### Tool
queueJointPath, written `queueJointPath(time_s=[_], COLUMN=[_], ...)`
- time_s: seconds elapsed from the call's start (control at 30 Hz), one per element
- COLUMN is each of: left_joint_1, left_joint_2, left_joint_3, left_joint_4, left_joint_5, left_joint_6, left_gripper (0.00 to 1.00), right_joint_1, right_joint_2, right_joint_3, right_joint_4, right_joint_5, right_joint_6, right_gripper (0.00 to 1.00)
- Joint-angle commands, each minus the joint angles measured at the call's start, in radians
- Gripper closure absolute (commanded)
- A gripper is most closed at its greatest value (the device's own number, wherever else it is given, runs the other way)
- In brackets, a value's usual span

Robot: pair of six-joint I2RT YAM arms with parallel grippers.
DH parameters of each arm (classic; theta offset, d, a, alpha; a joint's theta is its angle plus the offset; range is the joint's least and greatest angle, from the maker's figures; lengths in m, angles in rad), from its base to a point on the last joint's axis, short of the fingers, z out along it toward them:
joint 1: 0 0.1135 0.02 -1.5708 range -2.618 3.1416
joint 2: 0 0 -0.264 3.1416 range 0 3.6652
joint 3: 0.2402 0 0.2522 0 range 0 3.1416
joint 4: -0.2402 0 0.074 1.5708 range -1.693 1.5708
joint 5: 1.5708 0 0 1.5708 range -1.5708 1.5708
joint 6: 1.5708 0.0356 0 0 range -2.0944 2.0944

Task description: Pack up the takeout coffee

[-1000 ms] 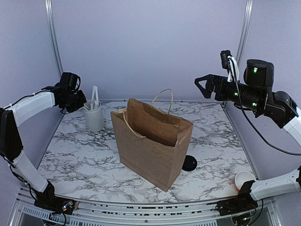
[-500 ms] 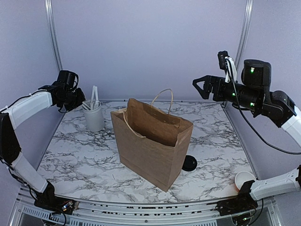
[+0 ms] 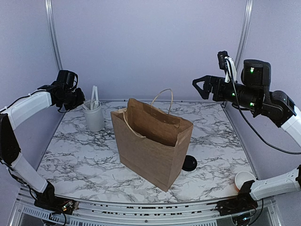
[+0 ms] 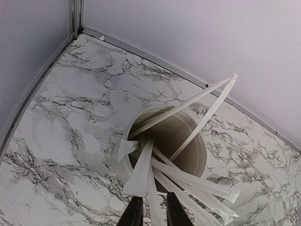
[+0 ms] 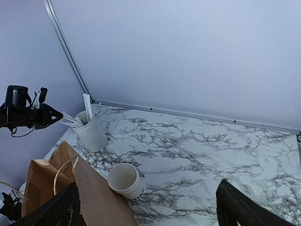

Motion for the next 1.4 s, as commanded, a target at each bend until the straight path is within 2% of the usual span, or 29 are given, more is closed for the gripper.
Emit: queueJointPath(time_s=[0.0,0.5,1.37], left_joint_1=[0.002,-0.009,-0.044], left_joint_2=[-0.043,-0.085,0.008], left_joint_3=[0.007,-0.073,-0.032], left_joint_4=[-0.018,-0.015,0.018], left_joint_5=[0.035,0.036,0.022], left_joint_6=[-0.004,-0.051,-0.044], left_gripper=[0.82,0.78,0.78], right_joint_1=[-0.008,-0.008,-0.007], right_joint_2=[0.0,0.009,0.018], right_joint_3=[0.008,0.004,0.005], right_joint_4=[0.036,0.045,0.043], right_joint_5=[-0.005,-0.011,-0.017], right_joint_6=[0.005,0.0,0.0], right_gripper=[0.03,0.02,0.02])
